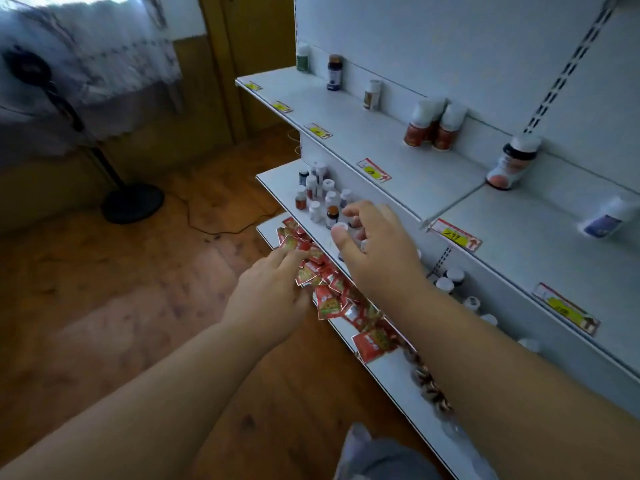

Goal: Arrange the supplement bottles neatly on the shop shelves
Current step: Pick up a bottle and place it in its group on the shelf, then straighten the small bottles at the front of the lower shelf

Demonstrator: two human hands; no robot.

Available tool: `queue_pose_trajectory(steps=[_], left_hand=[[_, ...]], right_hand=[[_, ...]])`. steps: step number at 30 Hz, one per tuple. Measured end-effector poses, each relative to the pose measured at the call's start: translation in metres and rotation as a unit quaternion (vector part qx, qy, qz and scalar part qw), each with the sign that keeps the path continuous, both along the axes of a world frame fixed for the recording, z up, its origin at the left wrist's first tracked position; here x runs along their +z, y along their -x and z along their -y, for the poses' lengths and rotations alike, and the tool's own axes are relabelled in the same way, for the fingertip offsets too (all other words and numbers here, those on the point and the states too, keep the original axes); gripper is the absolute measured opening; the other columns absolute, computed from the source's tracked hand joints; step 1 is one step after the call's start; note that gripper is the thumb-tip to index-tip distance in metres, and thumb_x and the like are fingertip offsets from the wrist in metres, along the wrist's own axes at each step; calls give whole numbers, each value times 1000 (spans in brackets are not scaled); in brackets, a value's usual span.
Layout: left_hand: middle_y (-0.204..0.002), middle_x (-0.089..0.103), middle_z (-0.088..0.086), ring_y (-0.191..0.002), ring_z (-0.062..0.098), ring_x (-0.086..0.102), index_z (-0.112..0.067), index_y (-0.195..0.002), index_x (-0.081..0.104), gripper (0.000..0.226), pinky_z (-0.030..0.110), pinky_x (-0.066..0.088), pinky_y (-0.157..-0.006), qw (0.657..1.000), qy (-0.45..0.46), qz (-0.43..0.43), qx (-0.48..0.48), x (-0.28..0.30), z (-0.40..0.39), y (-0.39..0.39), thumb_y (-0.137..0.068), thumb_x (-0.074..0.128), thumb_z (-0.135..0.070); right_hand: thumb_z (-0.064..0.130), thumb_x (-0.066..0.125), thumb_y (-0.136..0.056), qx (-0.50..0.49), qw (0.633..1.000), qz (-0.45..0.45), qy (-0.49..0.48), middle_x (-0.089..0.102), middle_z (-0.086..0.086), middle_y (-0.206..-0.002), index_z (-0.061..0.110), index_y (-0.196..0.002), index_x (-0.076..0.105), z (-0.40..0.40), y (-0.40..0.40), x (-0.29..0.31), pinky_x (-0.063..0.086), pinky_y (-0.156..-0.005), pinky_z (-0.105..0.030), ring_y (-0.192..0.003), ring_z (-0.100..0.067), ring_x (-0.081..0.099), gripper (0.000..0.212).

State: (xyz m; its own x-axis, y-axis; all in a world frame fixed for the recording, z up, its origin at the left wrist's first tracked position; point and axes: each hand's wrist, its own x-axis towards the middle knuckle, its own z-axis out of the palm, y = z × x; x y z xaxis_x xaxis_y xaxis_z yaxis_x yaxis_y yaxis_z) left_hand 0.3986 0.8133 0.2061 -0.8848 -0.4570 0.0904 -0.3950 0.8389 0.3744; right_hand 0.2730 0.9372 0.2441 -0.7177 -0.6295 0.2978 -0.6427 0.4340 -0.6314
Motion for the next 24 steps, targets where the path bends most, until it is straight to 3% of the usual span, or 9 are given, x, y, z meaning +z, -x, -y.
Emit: queue_pose_trajectory(steps=[4,7,10,13,20,24], left_hand=[[-136,55,-2,-123,21,51,-24,-147,32,64,39,43,-101,1000,-8,16,-3,-3,67,39,-89,56,-39],[-136,55,-4,-120,20,51,-28,-150,26,66,38,44,-99,999,-1,47,-11,-13,118,64,-91,54,-40],[-147,44,-5,-130,20,43,-29,-152,20,66,38,40,-105,998,20,62,8,-12,181,102,-95,49,-42],[-151,39,-5,-135,22,39,-31,-152,18,64,39,37,-109,997,22,73,27,-4,234,141,-96,47,-43],[-151,39,-8,-138,19,37,-33,-150,22,61,40,29,-112,994,40,94,35,-16,386,190,-96,45,-47],[-155,34,-8,-142,20,32,-35,-150,21,61,43,24,-116,996,25,90,1,-42,492,238,-96,47,-47]], right_hand=[[40,53,-97,-9,999,14,-29,40,9,-110,28,-126,51,64,33,-7,53,-82,-33,-102,-15,54,31],[37,54,-98,-16,999,26,-33,45,6,-114,27,-128,51,117,66,-25,45,-77,-24,-100,-12,53,32],[35,54,-97,15,998,41,-35,49,-1,-122,25,-128,50,186,116,-38,54,-83,-34,-101,-15,56,33],[38,55,-96,29,997,54,-46,49,-1,-122,26,-125,49,254,160,-47,55,-84,-37,-104,-18,57,31],[41,55,-97,23,994,93,-52,50,-1,-128,24,-126,49,413,195,-81,45,-77,-23,-109,-15,56,34],[41,57,-96,-41,993,96,-62,48,-2,-131,23,-128,49,499,222,-112,44,-74,-17,-112,-15,55,37]])
